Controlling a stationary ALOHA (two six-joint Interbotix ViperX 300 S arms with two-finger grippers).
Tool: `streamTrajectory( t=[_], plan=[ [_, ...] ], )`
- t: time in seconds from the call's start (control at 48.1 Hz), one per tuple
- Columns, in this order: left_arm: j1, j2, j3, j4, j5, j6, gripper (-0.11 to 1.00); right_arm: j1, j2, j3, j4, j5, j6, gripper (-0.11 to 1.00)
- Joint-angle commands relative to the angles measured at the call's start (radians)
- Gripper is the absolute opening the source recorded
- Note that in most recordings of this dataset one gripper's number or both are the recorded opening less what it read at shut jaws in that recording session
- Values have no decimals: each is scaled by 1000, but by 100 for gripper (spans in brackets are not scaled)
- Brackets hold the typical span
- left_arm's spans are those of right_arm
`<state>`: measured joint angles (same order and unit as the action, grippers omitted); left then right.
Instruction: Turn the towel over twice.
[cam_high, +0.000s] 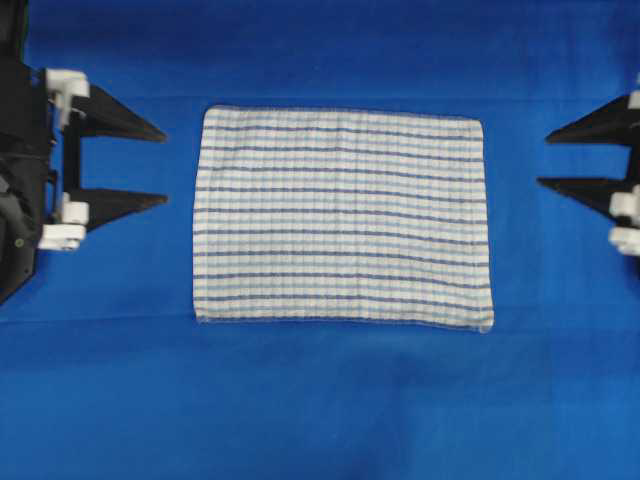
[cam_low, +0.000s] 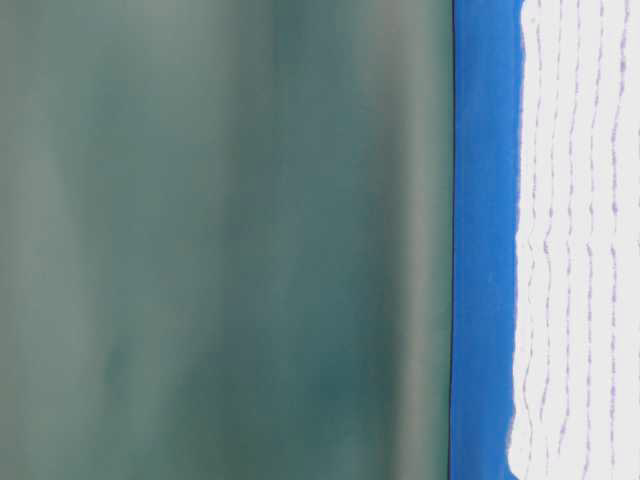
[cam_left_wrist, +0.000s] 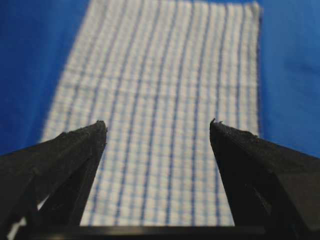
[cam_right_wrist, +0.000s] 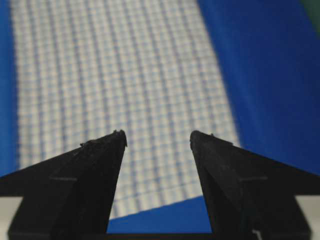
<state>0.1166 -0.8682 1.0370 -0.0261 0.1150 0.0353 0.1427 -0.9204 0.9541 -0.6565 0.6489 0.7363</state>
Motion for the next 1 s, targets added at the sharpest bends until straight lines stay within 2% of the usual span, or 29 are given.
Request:
streamTrajectory(
  t=[0.0, 0.229, 0.478, 0.728, 0.978],
  plan=[
    [29, -51, -9, 2, 28, 9, 78, -2, -38, -28, -26, 25, -2, 60],
    [86, -161, 17, 2, 106, 17, 78, -2, -137, 8, -63, 74, -2, 60],
    [97, -321, 123, 0, 115, 14, 78, -2, -242, 106, -63, 78, 9, 56],
    [97, -477, 232, -2, 121, 3, 71, -5, -282, 192, -60, -3, 32, 56],
    [97, -511, 293, -3, 124, -40, 68, -64, -296, 310, -63, -123, 130, 56]
  ],
)
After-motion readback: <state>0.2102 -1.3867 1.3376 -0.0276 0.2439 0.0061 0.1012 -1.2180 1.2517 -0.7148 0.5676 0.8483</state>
